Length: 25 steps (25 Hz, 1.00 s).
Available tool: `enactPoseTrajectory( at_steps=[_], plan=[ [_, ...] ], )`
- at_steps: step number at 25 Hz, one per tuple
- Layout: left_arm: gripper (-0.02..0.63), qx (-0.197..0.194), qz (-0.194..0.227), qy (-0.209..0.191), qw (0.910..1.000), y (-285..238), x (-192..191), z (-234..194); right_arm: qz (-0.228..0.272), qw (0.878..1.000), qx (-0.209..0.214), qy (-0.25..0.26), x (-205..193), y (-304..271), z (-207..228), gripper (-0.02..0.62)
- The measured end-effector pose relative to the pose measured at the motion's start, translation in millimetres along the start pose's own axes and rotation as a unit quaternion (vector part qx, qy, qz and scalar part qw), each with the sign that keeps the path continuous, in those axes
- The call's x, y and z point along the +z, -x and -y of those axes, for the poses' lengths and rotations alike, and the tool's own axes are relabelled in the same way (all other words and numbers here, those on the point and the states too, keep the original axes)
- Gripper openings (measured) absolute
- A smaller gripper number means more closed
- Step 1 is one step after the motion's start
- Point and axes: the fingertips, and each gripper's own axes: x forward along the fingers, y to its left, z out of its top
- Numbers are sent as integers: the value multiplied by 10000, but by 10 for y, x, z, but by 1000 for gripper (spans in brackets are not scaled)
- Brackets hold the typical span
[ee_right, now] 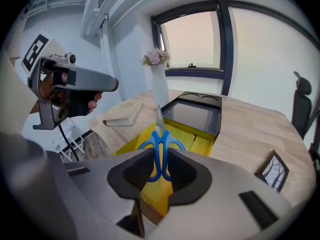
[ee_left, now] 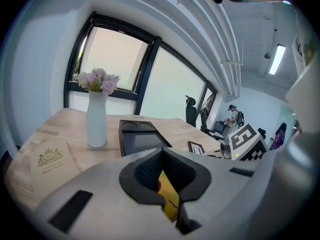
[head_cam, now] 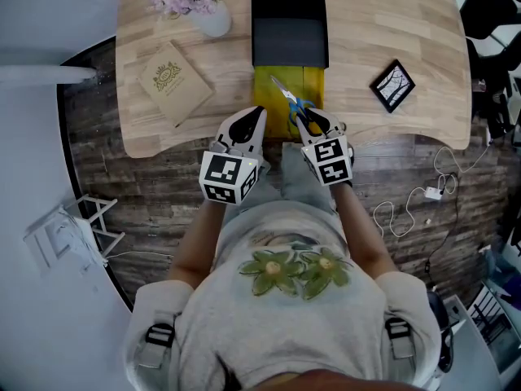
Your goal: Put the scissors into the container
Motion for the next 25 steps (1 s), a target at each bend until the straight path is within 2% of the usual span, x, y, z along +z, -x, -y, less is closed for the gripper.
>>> enactPoseTrajectory(
  at_steps=[25],
  plan=[
    [7,-82,-39,134,9999,-117,-4,-36,-228,9997,25,39,-27,-181,32,83]
  ],
)
